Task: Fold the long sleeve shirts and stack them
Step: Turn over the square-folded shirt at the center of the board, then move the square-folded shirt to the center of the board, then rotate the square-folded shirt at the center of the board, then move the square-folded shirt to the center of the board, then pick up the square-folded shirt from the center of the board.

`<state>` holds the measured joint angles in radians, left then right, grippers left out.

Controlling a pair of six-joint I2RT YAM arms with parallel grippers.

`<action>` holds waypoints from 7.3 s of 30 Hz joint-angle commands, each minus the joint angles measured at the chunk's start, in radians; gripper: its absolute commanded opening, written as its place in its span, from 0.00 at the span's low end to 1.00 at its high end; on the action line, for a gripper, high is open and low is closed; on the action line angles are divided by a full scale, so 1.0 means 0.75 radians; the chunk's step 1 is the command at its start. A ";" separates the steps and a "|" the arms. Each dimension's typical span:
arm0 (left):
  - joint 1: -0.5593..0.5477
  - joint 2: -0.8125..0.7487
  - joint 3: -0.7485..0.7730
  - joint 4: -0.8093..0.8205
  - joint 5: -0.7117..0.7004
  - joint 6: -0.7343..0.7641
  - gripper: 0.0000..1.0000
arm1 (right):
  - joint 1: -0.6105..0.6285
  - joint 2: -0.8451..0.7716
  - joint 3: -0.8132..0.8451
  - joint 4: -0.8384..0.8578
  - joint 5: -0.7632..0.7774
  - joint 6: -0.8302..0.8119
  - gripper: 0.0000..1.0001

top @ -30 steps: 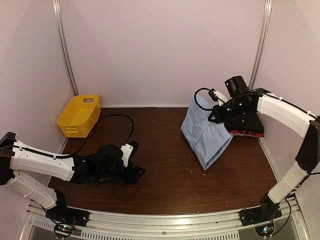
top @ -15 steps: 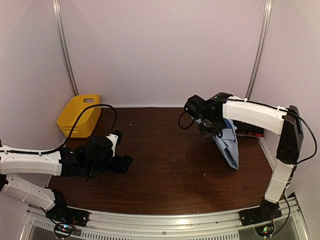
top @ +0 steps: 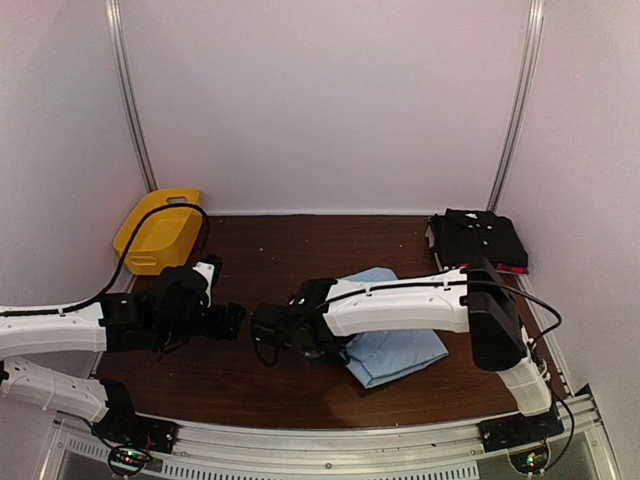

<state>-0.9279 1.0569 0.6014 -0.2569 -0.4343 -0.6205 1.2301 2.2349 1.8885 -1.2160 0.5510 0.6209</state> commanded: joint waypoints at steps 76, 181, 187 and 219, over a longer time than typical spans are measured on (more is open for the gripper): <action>0.209 0.003 -0.415 0.520 0.641 -0.510 0.92 | -0.503 -0.848 -1.207 1.362 -0.856 -0.239 0.91; 0.589 0.178 -0.225 0.508 0.833 -0.021 0.87 | -1.195 -1.014 -1.418 1.245 -0.752 -0.235 0.84; 0.589 0.234 -0.234 0.557 0.875 -0.040 0.97 | -1.029 -1.220 -1.390 1.156 -0.667 -0.172 0.84; 0.589 0.530 -0.312 0.772 1.197 -0.112 0.82 | -0.510 -0.646 -1.535 1.946 -1.156 0.148 0.73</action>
<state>-0.4862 1.4227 0.3943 0.2897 0.4515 -0.6865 0.8371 1.7145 0.7696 0.1612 -0.2817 0.6933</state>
